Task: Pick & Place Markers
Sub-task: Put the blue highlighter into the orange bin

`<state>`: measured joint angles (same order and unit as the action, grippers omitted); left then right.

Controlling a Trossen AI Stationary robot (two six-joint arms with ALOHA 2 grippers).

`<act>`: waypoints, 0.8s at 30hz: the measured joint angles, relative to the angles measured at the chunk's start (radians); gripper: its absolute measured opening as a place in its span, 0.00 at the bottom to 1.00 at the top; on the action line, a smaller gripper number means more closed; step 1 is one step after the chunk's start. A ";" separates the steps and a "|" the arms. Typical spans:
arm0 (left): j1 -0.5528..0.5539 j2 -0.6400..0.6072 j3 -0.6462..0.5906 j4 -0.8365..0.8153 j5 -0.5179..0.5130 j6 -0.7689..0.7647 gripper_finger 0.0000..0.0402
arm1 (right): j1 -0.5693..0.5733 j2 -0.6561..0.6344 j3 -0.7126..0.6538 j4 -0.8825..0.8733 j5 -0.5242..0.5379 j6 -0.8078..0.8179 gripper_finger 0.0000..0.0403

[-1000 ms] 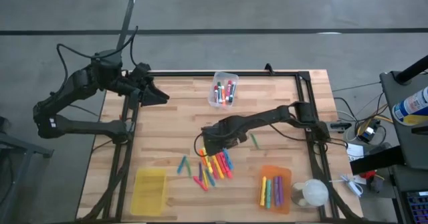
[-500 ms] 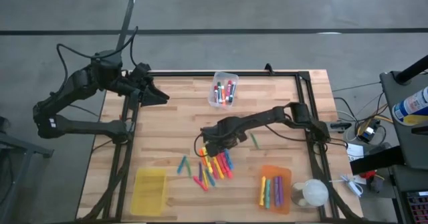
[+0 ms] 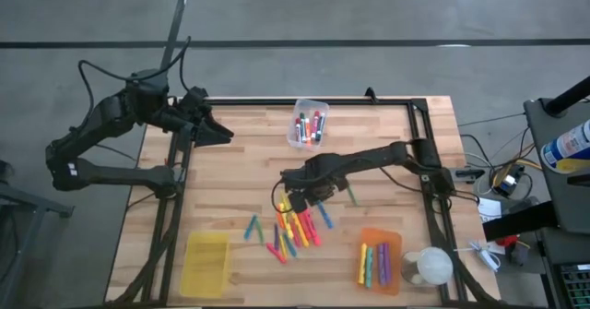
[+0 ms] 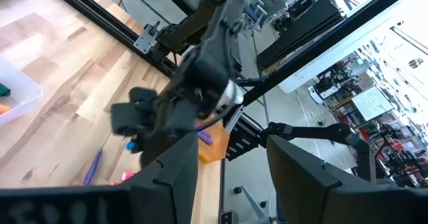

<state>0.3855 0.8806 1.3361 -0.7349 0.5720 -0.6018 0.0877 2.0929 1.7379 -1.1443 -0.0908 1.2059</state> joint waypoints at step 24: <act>0.000 0.007 0.000 0.000 0.000 0.020 0.43 | 0.437 -0.232 -0.003 -0.341 0.121 0.795 0.16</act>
<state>0.3855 0.8879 1.3361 -0.7345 0.5720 -0.5819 0.5249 1.8607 1.7348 -1.4855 0.0307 2.0008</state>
